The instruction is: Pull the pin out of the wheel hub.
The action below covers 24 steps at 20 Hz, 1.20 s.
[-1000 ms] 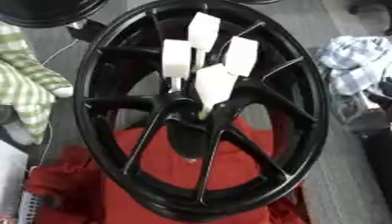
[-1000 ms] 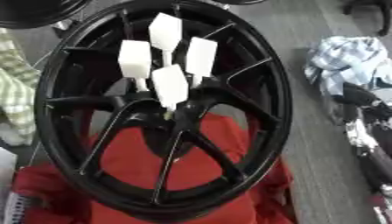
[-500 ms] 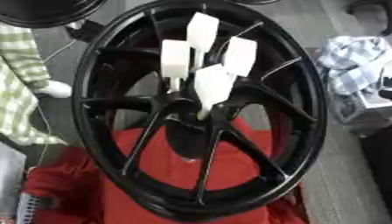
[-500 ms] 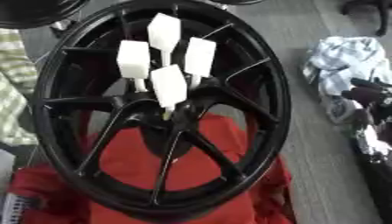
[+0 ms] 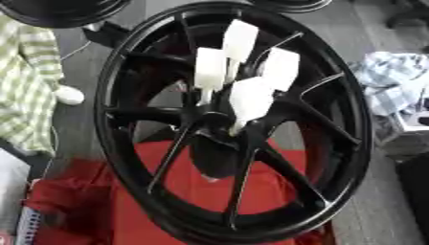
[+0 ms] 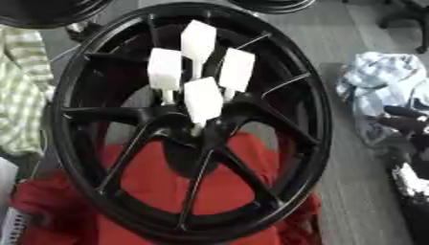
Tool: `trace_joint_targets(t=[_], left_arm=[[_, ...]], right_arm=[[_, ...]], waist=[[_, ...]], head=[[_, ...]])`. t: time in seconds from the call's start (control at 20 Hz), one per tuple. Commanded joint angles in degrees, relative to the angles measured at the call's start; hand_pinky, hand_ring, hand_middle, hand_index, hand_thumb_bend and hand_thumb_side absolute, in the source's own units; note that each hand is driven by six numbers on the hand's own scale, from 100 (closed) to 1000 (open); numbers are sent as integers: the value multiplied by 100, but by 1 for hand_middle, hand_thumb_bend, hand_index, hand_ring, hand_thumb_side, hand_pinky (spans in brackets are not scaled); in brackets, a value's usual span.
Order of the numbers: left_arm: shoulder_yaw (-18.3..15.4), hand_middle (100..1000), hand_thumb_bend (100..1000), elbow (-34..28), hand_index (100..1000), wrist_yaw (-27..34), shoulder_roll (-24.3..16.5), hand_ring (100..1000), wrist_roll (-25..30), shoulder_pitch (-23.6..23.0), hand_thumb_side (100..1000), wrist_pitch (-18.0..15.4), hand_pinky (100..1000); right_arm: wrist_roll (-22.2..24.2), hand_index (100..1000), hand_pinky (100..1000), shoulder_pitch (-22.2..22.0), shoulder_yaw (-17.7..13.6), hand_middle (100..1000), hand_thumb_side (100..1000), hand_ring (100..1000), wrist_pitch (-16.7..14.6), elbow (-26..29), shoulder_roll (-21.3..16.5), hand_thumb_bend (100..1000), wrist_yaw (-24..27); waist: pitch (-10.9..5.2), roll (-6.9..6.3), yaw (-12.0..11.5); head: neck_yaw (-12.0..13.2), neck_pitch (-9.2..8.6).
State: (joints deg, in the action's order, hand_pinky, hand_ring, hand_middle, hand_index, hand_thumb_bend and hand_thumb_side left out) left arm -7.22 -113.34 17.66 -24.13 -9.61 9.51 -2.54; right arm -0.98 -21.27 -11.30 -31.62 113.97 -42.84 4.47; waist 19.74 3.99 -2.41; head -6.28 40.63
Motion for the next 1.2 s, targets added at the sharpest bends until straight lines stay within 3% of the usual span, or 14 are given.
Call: trace_joint_targets(t=[0.05,0.3,0.65,0.9,1.2], left_arm=[[-11,599,100,-125,757,-46,-184,701,19,-2,732,-7,593],[-16,599,100,-125,757,-69,-239,701,12,-30,731,-18,593],[-26,599,100,-125,757,-119,-315,701,-8,-95,730,-22,593],[-23,598,100,-125,757,-143,-356,701,-12,-109,730,-32,593],[-9,598,100,-125,757,-161,-383,701,1,-96,730,-31,593]], right_arm=[[-218,800,941,9,-92,870,294,856,53,63,-586,100,-282],[-468,798,929,277,-106,861,253,853,297,63,-1288,100,-494],[-436,800,924,951,-210,857,245,853,684,63,-2279,100,24],[-172,806,920,1382,-226,863,219,861,914,63,-2656,100,460],[243,807,916,1851,-83,863,208,862,1065,63,-2894,100,564]], waist=[[-72,-7,12],[-81,23,52],[-84,57,137],[-79,86,127],[-52,125,69]], head=[[16,-73],[-8,-56],[18,-20],[-49,-5],[-114,-28]])
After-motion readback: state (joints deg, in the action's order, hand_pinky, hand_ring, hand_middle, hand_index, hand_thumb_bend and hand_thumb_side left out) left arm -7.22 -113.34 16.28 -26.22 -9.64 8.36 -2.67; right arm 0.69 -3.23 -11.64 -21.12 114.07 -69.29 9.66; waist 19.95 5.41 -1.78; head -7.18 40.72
